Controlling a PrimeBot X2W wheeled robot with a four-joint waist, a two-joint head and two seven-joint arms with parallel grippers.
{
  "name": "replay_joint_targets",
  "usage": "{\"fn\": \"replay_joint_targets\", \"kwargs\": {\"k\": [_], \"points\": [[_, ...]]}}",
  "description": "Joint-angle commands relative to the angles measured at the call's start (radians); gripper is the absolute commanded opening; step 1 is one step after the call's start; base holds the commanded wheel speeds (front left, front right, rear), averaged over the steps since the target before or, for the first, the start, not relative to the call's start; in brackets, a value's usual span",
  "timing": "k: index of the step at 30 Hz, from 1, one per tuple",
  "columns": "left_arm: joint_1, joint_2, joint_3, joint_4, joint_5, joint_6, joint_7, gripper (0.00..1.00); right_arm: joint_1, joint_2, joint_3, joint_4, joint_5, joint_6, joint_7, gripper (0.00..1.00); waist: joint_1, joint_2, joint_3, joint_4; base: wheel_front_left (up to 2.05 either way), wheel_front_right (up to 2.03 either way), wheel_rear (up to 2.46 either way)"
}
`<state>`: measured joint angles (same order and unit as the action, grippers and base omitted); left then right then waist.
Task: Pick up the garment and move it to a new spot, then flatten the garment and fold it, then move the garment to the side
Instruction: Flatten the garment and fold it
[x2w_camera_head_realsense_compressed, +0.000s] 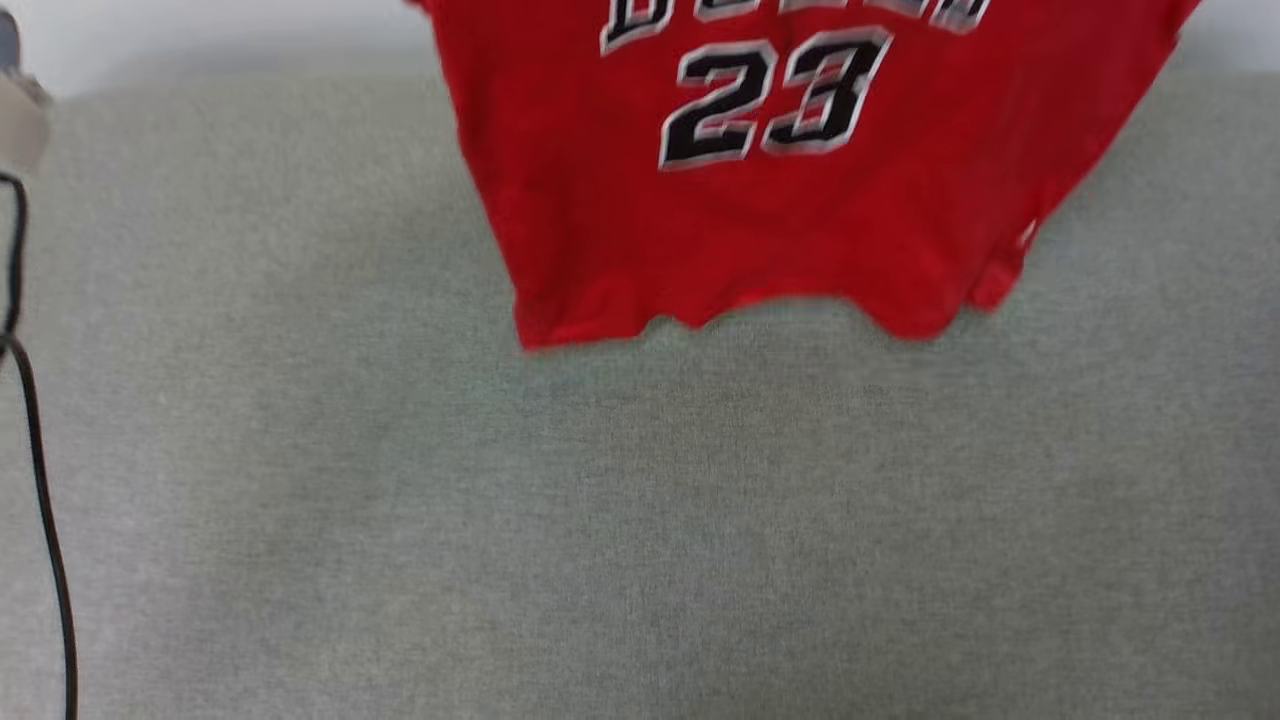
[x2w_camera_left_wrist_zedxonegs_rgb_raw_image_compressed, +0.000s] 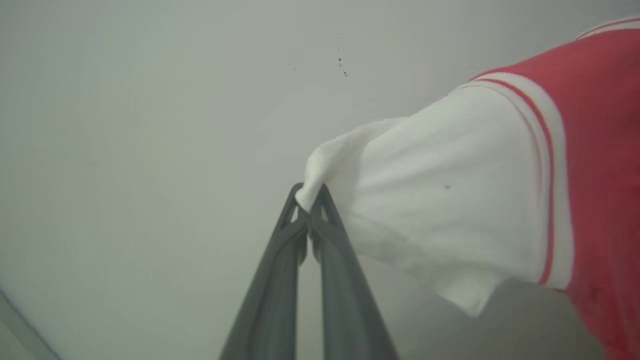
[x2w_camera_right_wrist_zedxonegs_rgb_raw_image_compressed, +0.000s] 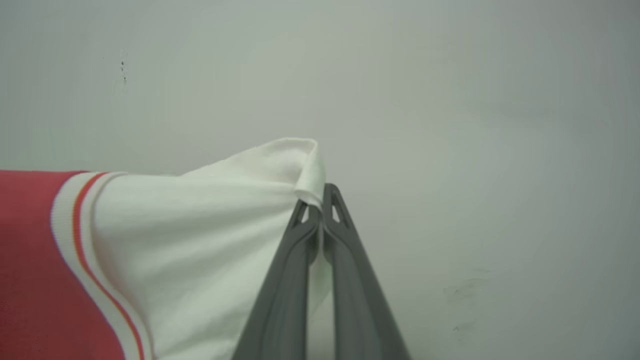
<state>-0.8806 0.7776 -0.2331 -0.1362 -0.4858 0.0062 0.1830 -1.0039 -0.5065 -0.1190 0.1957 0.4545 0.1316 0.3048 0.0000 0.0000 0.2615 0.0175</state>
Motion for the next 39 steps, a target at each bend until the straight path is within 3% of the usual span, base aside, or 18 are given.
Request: {"fn": "replay_joint_targets", "kwargs": {"k": [1, 12, 23, 30, 39], "points": [[-0.025, 0.001, -0.004, 0.017, 0.004, -0.005, -0.001, 0.00, -0.034, 0.009, -0.007, 0.014, -0.007, -0.002, -0.016, 0.00, 0.0000, 0.0000, 0.061, -0.001, 0.00, 0.00, 0.00], [-0.461, -0.038, -0.034, 0.316, 0.084, -0.080, -0.092, 0.00, -0.407, 0.064, -0.001, 0.231, -0.075, -0.002, -0.141, 0.00, 0.0000, 0.0000, 0.292, -0.005, 0.00, 0.00, 0.00], [-0.741, -0.142, -0.074, 0.652, 0.156, -0.091, -0.355, 0.00, -0.703, 0.113, -0.008, 0.489, -0.159, -0.002, -0.304, 0.00, 0.0000, 0.0000, 0.422, -0.003, 0.00, 0.00, 0.00], [-0.694, -0.225, -0.107, 0.786, 0.142, -0.100, -0.427, 0.00, -0.682, 0.138, 0.052, 0.605, -0.147, -0.002, -0.406, 0.00, 0.0000, 0.0000, 0.432, 0.002, 0.00, 0.00, 0.00], [-0.464, -0.274, -0.126, 0.787, 0.111, -0.111, -0.449, 0.00, -0.478, 0.116, 0.157, 0.628, 0.006, -0.002, -0.466, 0.00, 0.0000, 0.0000, 0.354, 0.005, 0.00, 0.00, 0.00]]}}
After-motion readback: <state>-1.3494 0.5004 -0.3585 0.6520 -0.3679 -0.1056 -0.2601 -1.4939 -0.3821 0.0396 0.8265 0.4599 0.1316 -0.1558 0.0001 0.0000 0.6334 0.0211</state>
